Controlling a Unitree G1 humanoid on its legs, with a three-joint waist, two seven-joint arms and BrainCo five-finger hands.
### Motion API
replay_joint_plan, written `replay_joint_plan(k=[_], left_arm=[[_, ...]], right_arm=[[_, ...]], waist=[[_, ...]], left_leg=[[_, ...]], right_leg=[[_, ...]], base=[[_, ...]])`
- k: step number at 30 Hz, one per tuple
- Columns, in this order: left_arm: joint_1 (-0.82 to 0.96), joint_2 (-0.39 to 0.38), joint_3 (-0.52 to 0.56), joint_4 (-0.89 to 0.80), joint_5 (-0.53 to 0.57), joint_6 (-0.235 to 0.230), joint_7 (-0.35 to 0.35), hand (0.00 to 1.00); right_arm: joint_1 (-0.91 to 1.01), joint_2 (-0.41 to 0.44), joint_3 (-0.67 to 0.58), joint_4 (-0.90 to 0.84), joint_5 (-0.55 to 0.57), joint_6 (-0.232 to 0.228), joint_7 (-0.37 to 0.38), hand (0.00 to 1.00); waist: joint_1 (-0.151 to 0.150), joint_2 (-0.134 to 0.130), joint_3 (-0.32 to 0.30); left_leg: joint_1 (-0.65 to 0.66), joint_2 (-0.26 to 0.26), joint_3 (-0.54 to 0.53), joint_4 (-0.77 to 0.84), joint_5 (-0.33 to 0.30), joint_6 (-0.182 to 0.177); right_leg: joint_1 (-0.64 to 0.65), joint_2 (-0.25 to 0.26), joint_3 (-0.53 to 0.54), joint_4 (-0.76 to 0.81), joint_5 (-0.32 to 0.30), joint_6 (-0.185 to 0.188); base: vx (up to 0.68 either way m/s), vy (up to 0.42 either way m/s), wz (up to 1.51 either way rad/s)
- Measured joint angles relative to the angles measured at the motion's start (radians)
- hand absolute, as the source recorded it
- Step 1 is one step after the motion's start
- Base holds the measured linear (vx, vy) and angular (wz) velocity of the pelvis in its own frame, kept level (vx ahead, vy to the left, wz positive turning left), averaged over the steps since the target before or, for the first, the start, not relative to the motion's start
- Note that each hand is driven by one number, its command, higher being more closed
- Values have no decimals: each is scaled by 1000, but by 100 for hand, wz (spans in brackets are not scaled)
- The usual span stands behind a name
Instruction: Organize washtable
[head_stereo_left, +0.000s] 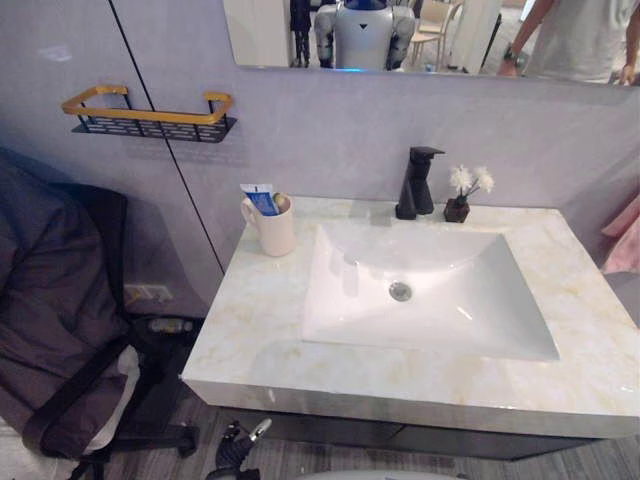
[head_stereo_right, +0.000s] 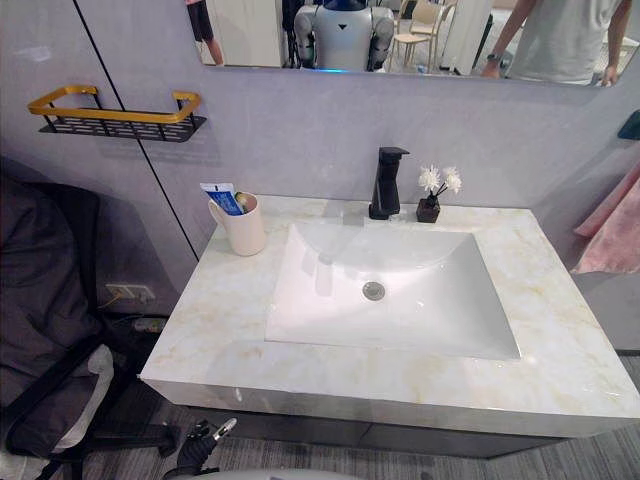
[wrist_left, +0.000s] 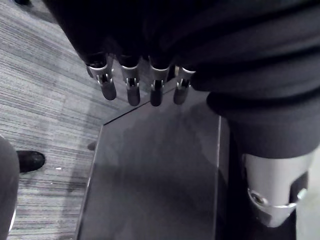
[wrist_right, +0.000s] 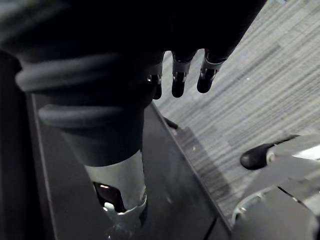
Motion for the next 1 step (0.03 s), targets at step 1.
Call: replay_joint_plan(k=[1], left_arm=[[-3, 3, -5, 1, 0, 0, 0, 0]], right_arm=[[-8, -3, 8, 10, -2, 2, 2, 0]], waist=[[1, 1, 7]], left_leg=[[3, -1, -2, 0, 0, 0]], right_leg=[[1, 1, -1, 0, 0, 0]], base=[[40, 0, 7]])
